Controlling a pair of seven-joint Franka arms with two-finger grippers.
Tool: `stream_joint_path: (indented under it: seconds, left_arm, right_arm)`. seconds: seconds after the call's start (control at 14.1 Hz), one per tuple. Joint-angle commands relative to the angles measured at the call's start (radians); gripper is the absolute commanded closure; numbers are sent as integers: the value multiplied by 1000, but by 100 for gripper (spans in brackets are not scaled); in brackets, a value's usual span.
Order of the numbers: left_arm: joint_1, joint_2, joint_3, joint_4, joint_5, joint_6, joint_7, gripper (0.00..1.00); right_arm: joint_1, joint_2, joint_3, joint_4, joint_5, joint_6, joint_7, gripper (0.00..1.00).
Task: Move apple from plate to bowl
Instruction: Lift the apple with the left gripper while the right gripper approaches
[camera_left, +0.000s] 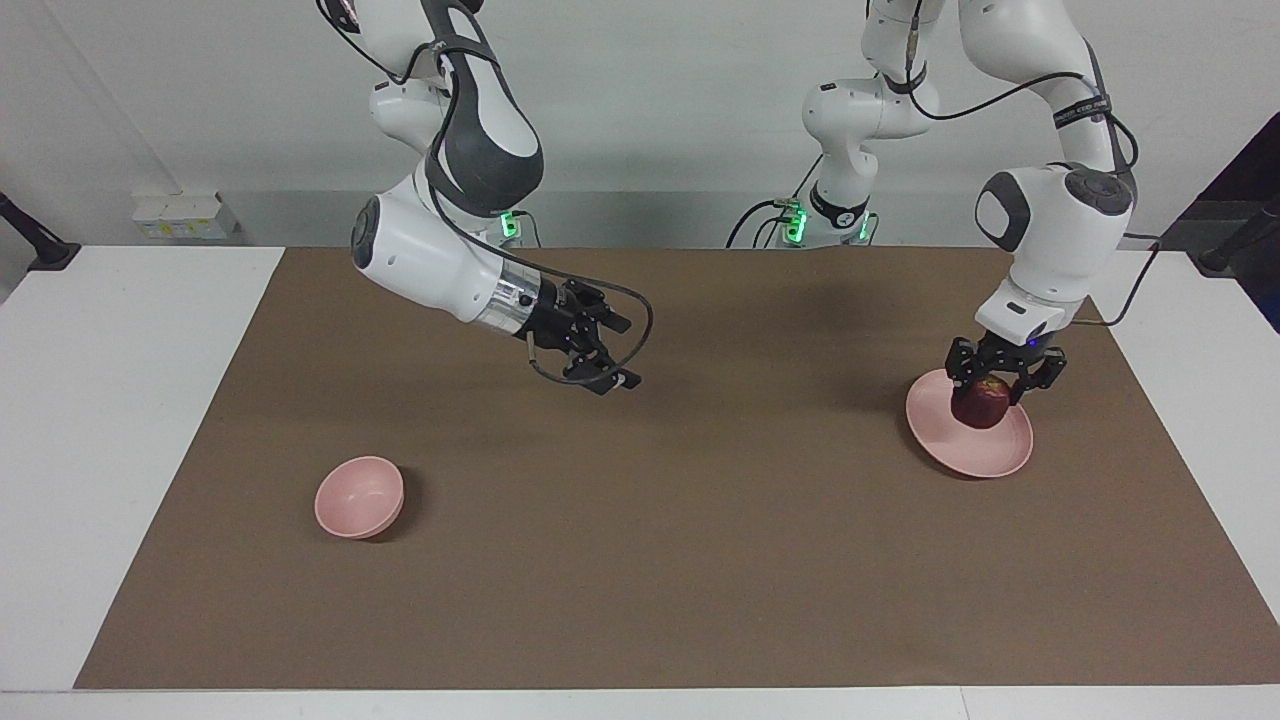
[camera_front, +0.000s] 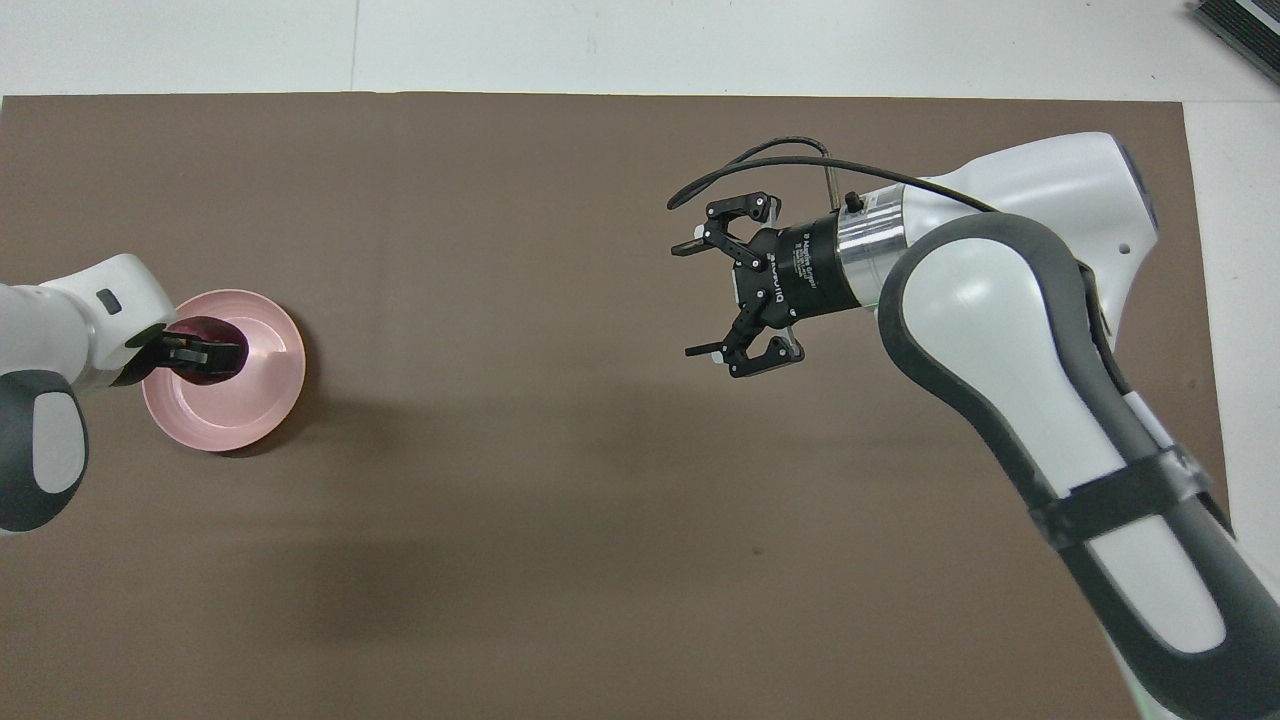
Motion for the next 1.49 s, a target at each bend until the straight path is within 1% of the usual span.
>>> stream_joint_path:
  seconds: [0.0, 0.14, 0.28, 0.43, 0.57, 0.71, 0.78, 0.92, 1.0, 1.07, 1.14, 1.28, 1.42]
  left_arm:
    - [-28, -7, -29, 40, -117, -62, -59, 100]
    - [-28, -6, -81, 40, -223, -54, -141, 100]
    - [-28, -7, -139, 39, -344, -50, -203, 100]
    - [-28, -9, -190, 37, -404, -31, -252, 100]
    - [-28, -9, -248, 28, -539, 54, -289, 100]
    - [-28, -7, -303, 22, -616, 136, -323, 100]
    - [-30, -7, -332, 22, -666, 172, -329, 100]
    - [-31, -6, -385, 24, -763, 231, -329, 100]
    - [-33, -7, -412, 24, -786, 237, -330, 100]
    - [-33, -6, -435, 25, -805, 242, -332, 100]
    - [-33, -4, -457, 30, -843, 262, -334, 100]
    - [-33, 2, -510, 33, -877, 350, -337, 100]
    - [-33, 8, -527, 45, -877, 366, -335, 100]
  right_arm:
    - [5, -23, 2, -25, 56, 23, 10, 0]
    - [5, -23, 2, -25, 100, 24, 9, 0]
    - [5, -24, 2, -28, 101, 23, 7, 0]
    - [6, -30, 2, -36, 97, 24, 5, 0]
    - [6, -34, 0, -48, 93, 34, -2, 0]
    - [6, -34, 2, -48, 91, 43, -1, 0]
    - [6, -32, 2, -48, 90, 79, 5, 0]
    - [14, -34, 2, -55, 90, 107, 15, 0]
    - [46, -32, 2, -55, 88, 142, 42, 0]
    - [68, -24, 2, -65, 85, 208, 54, 0]
    - [74, -12, 2, -74, 87, 249, 55, 0]
    - [77, 12, 2, -66, 101, 262, 58, 0]
    - [69, 19, 2, -68, 79, 247, 16, 0]
